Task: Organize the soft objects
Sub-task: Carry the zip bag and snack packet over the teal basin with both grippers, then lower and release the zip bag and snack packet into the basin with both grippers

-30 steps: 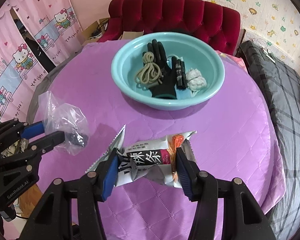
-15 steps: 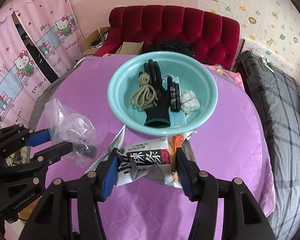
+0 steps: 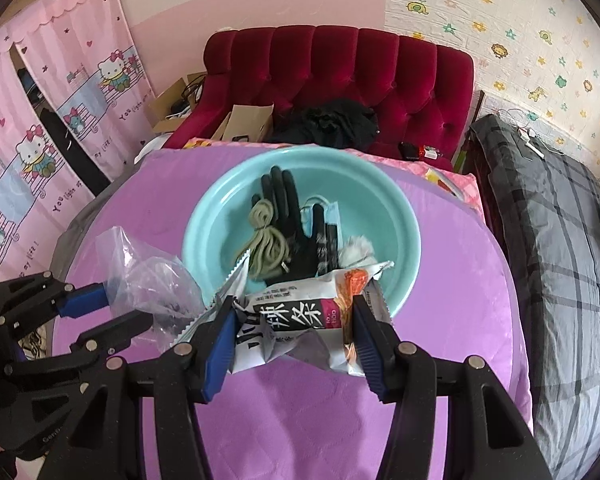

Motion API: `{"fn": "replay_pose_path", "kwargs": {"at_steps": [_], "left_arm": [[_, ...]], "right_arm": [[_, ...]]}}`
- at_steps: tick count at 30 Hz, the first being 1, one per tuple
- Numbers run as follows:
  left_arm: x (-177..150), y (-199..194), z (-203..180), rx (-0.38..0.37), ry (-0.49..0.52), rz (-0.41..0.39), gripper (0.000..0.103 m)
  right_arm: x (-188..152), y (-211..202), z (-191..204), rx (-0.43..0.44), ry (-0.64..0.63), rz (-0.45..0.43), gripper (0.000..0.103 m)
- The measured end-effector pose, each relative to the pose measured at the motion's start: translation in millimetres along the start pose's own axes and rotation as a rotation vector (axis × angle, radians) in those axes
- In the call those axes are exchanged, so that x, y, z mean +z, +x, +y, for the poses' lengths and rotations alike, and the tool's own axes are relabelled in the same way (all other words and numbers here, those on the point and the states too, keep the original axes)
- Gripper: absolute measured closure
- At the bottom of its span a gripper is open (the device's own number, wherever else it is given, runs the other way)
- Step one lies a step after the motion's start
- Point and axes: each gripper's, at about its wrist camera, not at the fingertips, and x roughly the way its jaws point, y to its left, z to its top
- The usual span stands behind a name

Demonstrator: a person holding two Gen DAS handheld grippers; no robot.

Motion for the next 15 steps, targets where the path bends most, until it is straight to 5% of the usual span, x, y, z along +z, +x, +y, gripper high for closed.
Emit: {"fn": "replay_pose_path", "kwargs": {"at_steps": [15], "left_arm": [[37.8, 59.5, 10.2, 0.008, 0.015, 0.029, 0.073]], "right_arm": [[55.2, 52.8, -20.6, -0.018, 0.047, -0.001, 0.044]]}}
